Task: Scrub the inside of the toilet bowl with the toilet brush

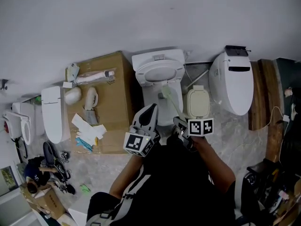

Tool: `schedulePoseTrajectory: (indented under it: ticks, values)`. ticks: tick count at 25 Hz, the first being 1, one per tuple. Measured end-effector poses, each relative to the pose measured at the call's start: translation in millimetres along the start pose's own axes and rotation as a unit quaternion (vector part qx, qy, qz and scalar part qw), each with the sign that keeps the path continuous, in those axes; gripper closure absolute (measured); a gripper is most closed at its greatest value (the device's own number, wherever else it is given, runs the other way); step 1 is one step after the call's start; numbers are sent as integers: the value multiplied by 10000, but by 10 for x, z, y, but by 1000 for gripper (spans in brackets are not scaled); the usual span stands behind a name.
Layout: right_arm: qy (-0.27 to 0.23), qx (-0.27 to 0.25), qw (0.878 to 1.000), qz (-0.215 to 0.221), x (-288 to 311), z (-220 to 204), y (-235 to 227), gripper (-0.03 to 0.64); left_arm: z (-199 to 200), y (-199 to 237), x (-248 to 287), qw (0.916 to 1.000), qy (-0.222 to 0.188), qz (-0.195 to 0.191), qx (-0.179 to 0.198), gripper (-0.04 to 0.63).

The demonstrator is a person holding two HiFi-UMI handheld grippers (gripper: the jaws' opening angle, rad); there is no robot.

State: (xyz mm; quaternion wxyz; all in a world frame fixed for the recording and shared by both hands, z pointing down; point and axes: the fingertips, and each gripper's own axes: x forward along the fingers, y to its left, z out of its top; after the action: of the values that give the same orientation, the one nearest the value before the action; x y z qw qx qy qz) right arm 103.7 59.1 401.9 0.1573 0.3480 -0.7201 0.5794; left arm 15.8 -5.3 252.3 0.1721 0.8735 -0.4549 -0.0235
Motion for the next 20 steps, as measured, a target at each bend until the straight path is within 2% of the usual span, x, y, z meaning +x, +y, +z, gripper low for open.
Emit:
schedulePoseTrajectory:
  ticks: [4, 9, 20]
  values:
    - [-4, 11, 10000, 67, -5, -10, 50, 561, 74, 6, 17, 9999, -70, 25, -71, 589]
    - [4, 36, 10000, 84, -6, 5, 80, 561, 26, 33, 38, 9997, -179, -120, 130, 589]
    - [-13, 99, 9999, 118, 20, 99, 75, 561, 77, 74, 142, 9998, -141, -118, 63, 589]
